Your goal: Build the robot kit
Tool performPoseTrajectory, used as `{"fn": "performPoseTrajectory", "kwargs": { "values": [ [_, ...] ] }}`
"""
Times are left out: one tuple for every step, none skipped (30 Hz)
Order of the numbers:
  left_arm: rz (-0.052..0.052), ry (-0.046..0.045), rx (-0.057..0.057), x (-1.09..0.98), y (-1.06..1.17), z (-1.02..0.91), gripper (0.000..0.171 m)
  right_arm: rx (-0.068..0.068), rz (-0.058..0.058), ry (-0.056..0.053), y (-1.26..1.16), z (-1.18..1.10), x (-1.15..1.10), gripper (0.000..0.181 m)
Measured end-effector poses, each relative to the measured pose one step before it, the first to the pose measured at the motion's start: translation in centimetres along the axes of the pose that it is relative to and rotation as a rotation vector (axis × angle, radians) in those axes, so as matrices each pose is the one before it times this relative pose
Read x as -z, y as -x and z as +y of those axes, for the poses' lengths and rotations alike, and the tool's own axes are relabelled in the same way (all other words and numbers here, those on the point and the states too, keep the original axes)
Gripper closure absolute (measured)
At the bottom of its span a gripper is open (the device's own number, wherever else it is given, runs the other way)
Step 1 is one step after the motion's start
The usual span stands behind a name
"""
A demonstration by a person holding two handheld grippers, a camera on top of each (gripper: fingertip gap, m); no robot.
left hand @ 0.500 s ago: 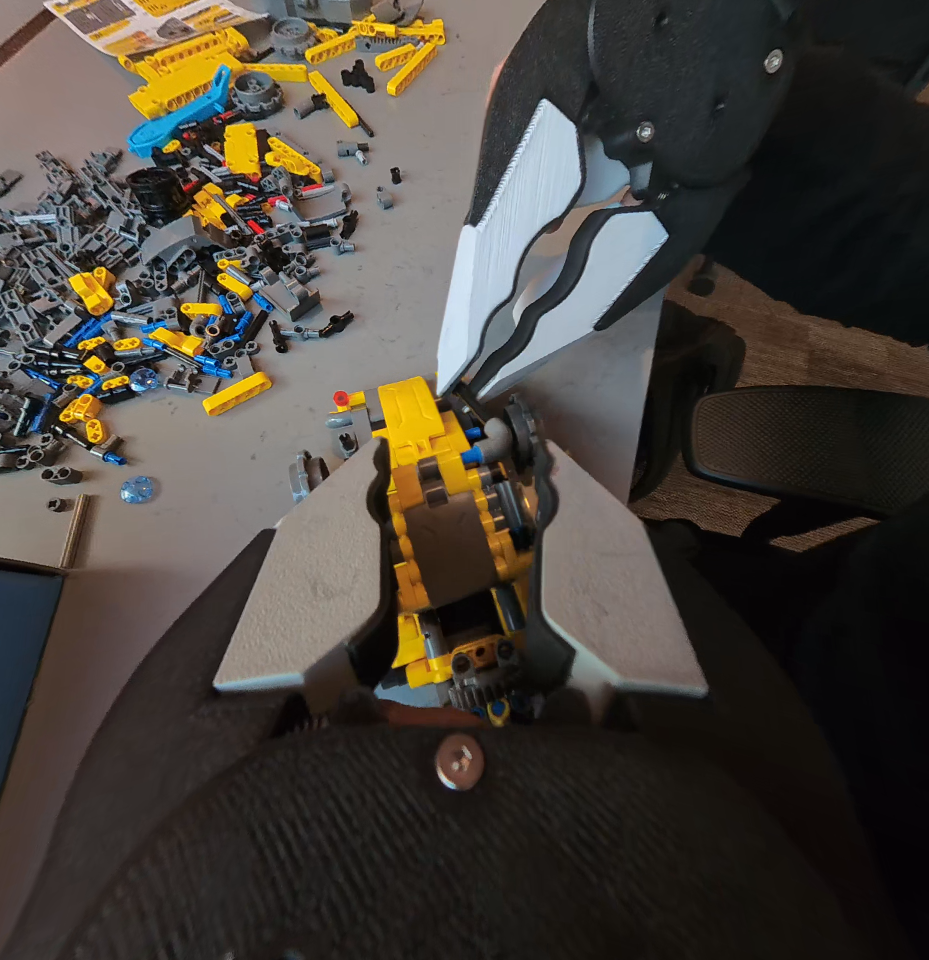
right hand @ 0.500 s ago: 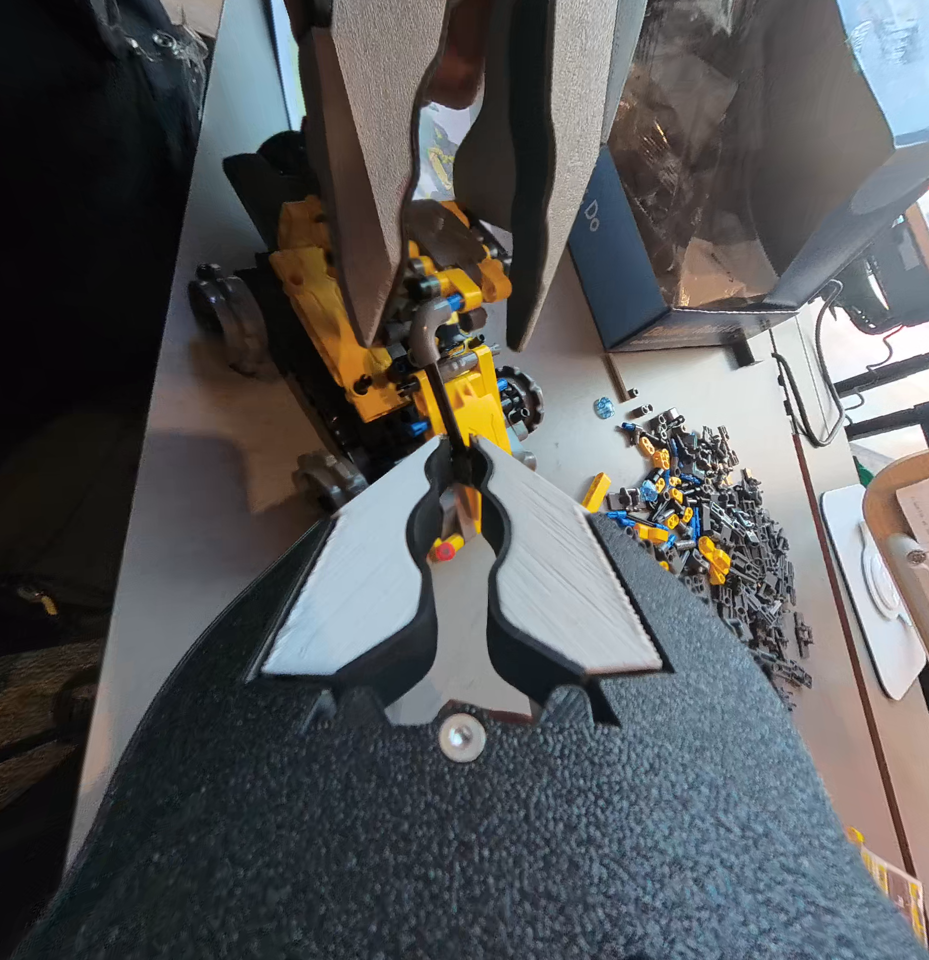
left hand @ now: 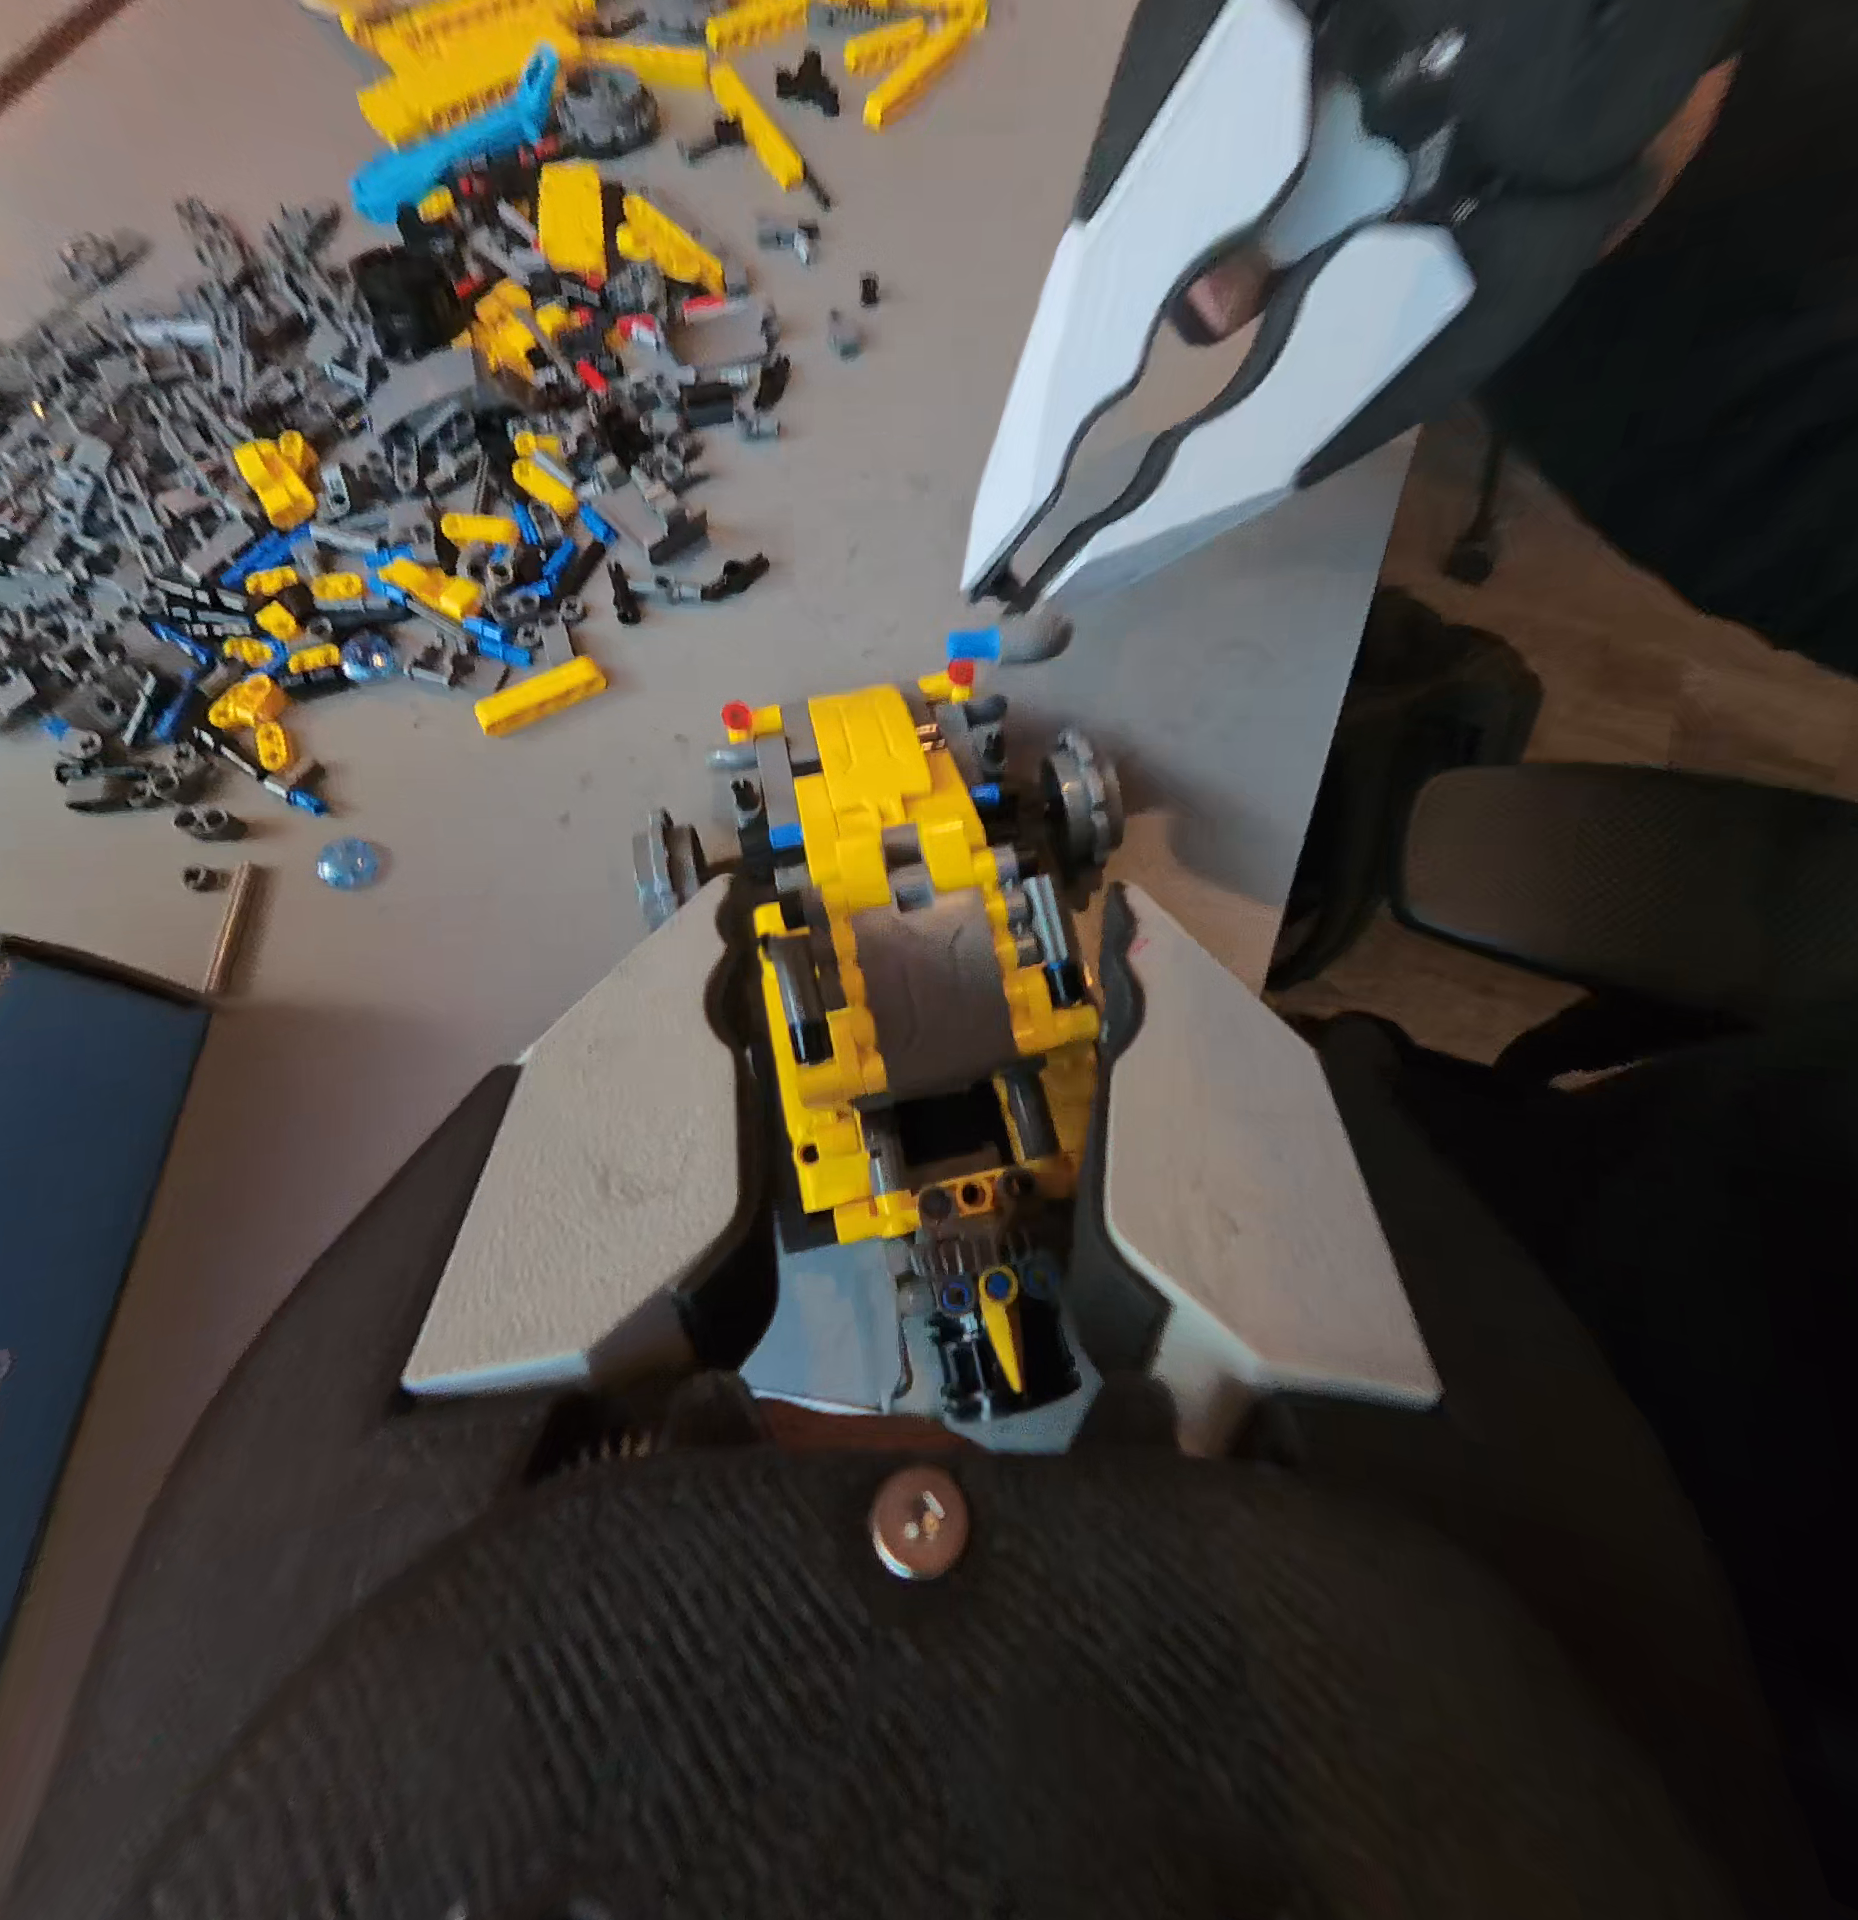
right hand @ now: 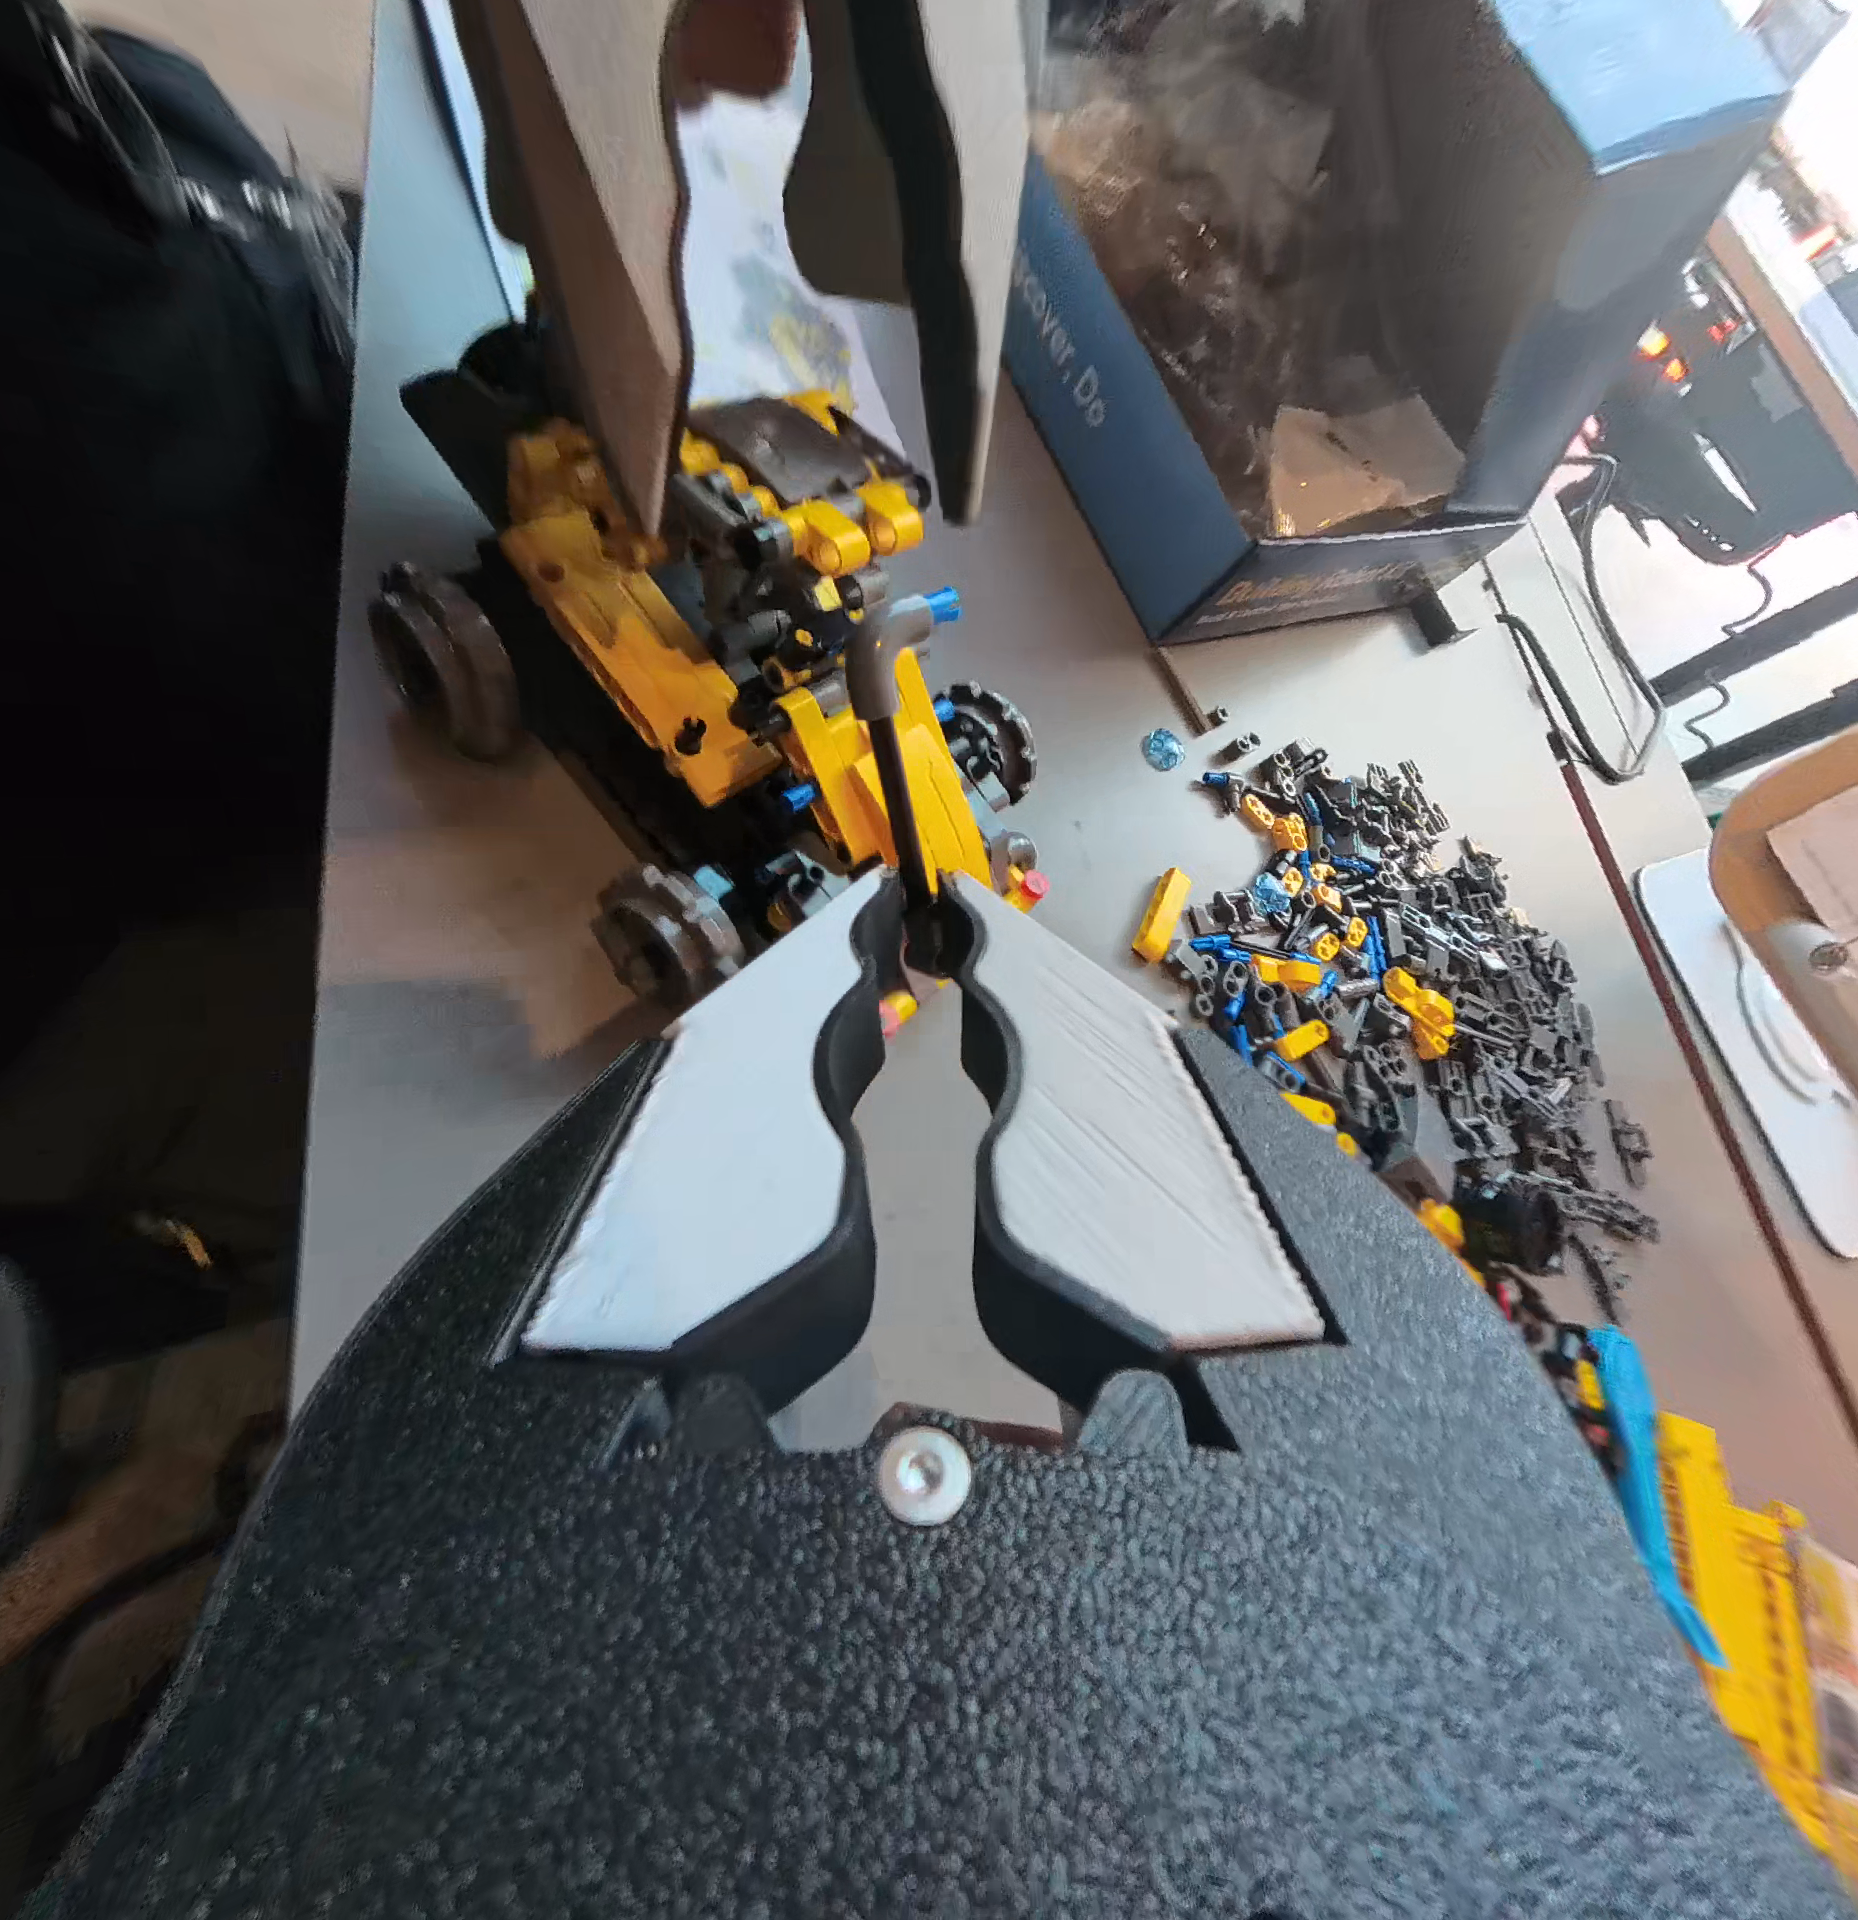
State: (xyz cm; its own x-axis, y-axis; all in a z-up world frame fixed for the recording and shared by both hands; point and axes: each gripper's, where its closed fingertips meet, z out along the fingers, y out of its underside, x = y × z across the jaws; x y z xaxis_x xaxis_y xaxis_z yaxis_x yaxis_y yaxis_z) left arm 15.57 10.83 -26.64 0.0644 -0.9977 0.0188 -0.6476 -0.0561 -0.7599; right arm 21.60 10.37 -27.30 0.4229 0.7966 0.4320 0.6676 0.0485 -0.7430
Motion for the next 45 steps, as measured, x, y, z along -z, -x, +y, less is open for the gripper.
{"fn": "performPoseTrajectory", "kwargs": {
  "values": [
    [-0.0100, 0.01871, -0.0075, -0.261, 0.051, 0.491, 0.106, -0.0174, 0.0063, -0.0297, 0.266, -0.357, 0.088, 0.176],
    [-0.0025, 0.01066, -0.0103, -0.258, -0.161, 0.309, 0.106, -0.0132, 0.0140, -0.0304, 0.163, -0.389, 0.069, 0.176],
    [-0.0089, 0.00567, -0.0126, -0.232, -0.097, 0.139, 0.105, -0.0208, 0.0070, -0.0329, 0.202, -0.376, 0.053, 0.176],
    [-0.0215, 0.00269, -0.0233, -0.205, 0.141, 0.058, 0.106, -0.0332, -0.0029, -0.0289, 0.208, -0.197, 0.012, 0.176],
    [-0.0134, -0.00122, -0.0292, -0.189, 0.117, 0.008, 0.107, -0.0512, -0.0066, -0.0251, 0.028, -0.017, -0.014, 0.176],
    [0.0000, -0.00330, -0.0102, -0.171, 0.047, -0.062, 0.106, -0.0729, -0.0140, -0.0367, -0.136, -0.090, -0.015, 0.176],
    [0.0061, -0.00290, -0.0063, -0.134, 0.091, -0.088, 0.106, -0.0857, -0.0310, -0.0457, -0.061, -0.231, -0.008, 0.176],
    [0.0102, -0.00281, -0.0144, -0.076, 0.095, -0.074, 0.106, -0.0818, -0.0431, -0.0391, 0.014, -0.145, -0.003, 0.176],
    [0.0139, -0.00184, -0.0107, -0.073, 0.108, -0.053, 0.106, -0.0728, -0.0291, -0.0195, -0.220, 0.121, -0.001, 0.176],
    [0.0188, -0.00211, -0.0122, -0.057, 0.062, -0.039, 0.106, -0.0639, -0.0072, -0.0095, -0.516, 0.180, 0.025, 0.176],
    [0.0194, -0.00251, -0.0238, -0.065, 0.032, -0.021, 0.106, -0.0604, -0.0195, -0.0206, -0.290, -0.039, 0.054, 0.176],
    [0.0167, -0.00095, -0.0255, -0.036, 0.081, 0.031, 0.106, -0.0691, -0.0313, -0.0315, -0.122, -0.276, 0.084, 0.176],
    [0.0133, 0.00224, -0.0117, -0.016, 0.151, 0.009, 0.106, -0.0740, -0.0333, -0.0425, -0.076, -0.472, 0.125, 0.176],
    [0.0140, 0.00774, -0.0105, -0.032, 0.160, 0.052, 0.106, -0.0730, -0.0317, -0.0436, -0.092, -0.476, 0.137, 0.176],
    [0.0101, 0.00442, -0.0156, -0.023, 0.219, 0.017, 0.106, -0.0654, -0.0290, -0.0321, -0.056, -0.310, 0.100, 0.176],
    [0.0065, 0.00450, -0.0136, -0.041, 0.266, 0.030, 0.106, -0.0516, -0.0275, -0.0246, 0.052, -0.176, 0.040, 0.176],
    [0.0111, 0.00463, -0.0110, -0.044, 0.216, 0.034, 0.106, -0.0498, -0.0296, -0.0233, 0.158, -0.131, 0.025, 0.176],
    [0.0165, 0.00323, -0.0127, -0.028, 0.151, 0.025, 0.106, -0.0452, -0.0247, -0.0209, 0.157, -0.079, 0.004, 0.176],
    [0.0162, 0.00286, -0.0105, -0.011, 0.156, 0.041, 0.106, -0.0330, -0.0185, -0.0169, 0.139, -0.033, 0.005, 0.177],
    [0.0082, 0.00691, -0.0058, 0.006, 0.214, 0.066, 0.106, -0.0251, -0.0123, -0.0113, 0.140, 0.028, 0.032, 0.177],
    [0.0005, 0.00754, -0.0071, 0.039, 0.220, 0.058, 0.106, -0.0221, -0.0046, -0.0043, 0.059, 0.114, 0.020, 0.177],
    [-0.0040, 0.00808, -0.0050, 0.070, 0.163, 0.064, 0.106, -0.0210, 0.0077, 0.0006, -0.110, 0.168, 0.022, 0.177],
    [-0.0049, 0.00594, 0.0042, 0.066, 0.074, 0.056, 0.106, -0.0195, 0.0238, 0.0078, -0.329, 0.262, 0.023, 0.177],
    [-0.0082, -0.00129, 0.0086, 0.059, 0.014, 0.003, 0.106, -0.0100, 0.0399, 0.0147, -0.484, 0.293, 0.000, 0.176],
    [-0.0098, -0.00848, 0.0054, 0.068, -0.023, -0.021, 0.106, 0.0147, 0.0323, 0.0160, -0.212, 0.236, -0.026, 0.176],
    [-0.0086, -0.01308, 0.0064, 0.067, -0.042, -0.012, 0.106, 0.0438, 0.0297, 0.0056, -0.004, -0.009, -0.041, 0.176],
    [-0.0061, -0.01543, 0.0089, 0.056, -0.051, 0.005, 0.106, 0.0605, 0.0370, 0.0069, -0.051, -0.058, -0.045, 0.176],
    [-0.0037, -0.01631, 0.0126, 0.065, -0.043, 0.025, 0.107, 0.0601, 0.0396, 0.0252, -0.138, 0.153, -0.114, 0.176],
    [-0.0020, -0.01635, 0.0150, 0.049, -0.026, 0.011, 0.107, 0.0553, 0.0401, 0.0360, -0.227, 0.309, -0.188, 0.176],
    [-0.0009, -0.01472, 0.0157, 0.042, -0.007, 0.001, 0.107, 0.0471, 0.0389, 0.0352, -0.266, 0.369, -0.269, 0.176],
    [-0.0004, -0.01361, 0.0163, 0.030, -0.001, -0.004, 0.108, 0.0323, 0.0233, 0.0302, -0.082, 0.369, -0.315, 0.176],
    [-0.0022, -0.01175, 0.0130, 0.054, -0.006, -0.018, 0.107, 0.0172, 0.0141, 0.0242, 0.005, 0.306, -0.318, 0.176],
    [-0.0041, -0.01053, 0.0082, 0.063, 0.005, 0.005, 0.108, 0.0124, 0.0094, 0.0215, 0.020, 0.291, -0.277, 0.176],
    [-0.0047, -0.00784, 0.0054, 0.074, 0.006, 0.031, 0.108, 0.0110, 0.0079, 0.0165, 0.000, 0.192, -0.202, 0.176],
    [-0.0042, -0.00776, 0.0058, 0.087, 0.001, 0.002, 0.109, 0.0104, 0.0123, 0.0065, -0.125, 0.050, -0.123, 0.176],
    [-0.0036, -0.00553, 0.0044, 0.081, -0.007, 0.027, 0.109, 0.0095, 0.0119, 0.0033, -0.160, -0.003, -0.054, 0.176],
    [-0.0026, -0.00381, 0.0022, 0.084, -0.002, 0.030, 0.109, 0.0050, 0.0095, 0.0045, -0.181, 0.016, -0.024, 0.176],
    [-0.0018, -0.00236, 0.0010, 0.080, -0.004, 0.052, 0.109, 0.0003, 0.0073, 0.0022, -0.187, 0.006, 0.016, 0.176],
    [-0.0019, -0.00295, 0.0005, 0.084, -0.009, 0.049, 0.110, -0.0030, 0.0057, -0.0021, -0.192, -0.043, 0.058, 0.176],
    [-0.0021, -0.00427, -0.0013, 0.070, 0.016, 0.039, 0.110, -0.0075, 0.0042, -0.0045, -0.167, -0.059, 0.081, 0.176],
    [-0.0016, -0.00582, -0.0014, 0.056, 0.048, 0.042, 0.110, -0.0101, -0.0018, -0.0040, -0.056, -0.047, 0.066, 0.176],
    [0.0006, -0.00495, 0.0022, 0.038, 0.045, 0.027, 0.110, -0.0082, -0.0040, -0.0023, 0.046, -0.004, 0.029, 0.176],
    [0.0050, -0.00339, 0.0031, 0.024, 0.011, 0.020, 0.110, -0.0033, -0.0048, 0.0016, 0.124, 0.047, -0.014, 0.176],
    [0.0081, -0.00255, 0.0012, 0.000, 0.003, 0.010, 0.110, 0.0012, -0.0071, 0.0052, 0.246, 0.102, -0.057, 0.176],
    [0.0111, -0.00114, -0.0013, -0.016, -0.027, -0.003, 0.110, 0.0065, -0.0039, 0.0026, 0.254, 0.066, -0.067, 0.176]
  ]
}}
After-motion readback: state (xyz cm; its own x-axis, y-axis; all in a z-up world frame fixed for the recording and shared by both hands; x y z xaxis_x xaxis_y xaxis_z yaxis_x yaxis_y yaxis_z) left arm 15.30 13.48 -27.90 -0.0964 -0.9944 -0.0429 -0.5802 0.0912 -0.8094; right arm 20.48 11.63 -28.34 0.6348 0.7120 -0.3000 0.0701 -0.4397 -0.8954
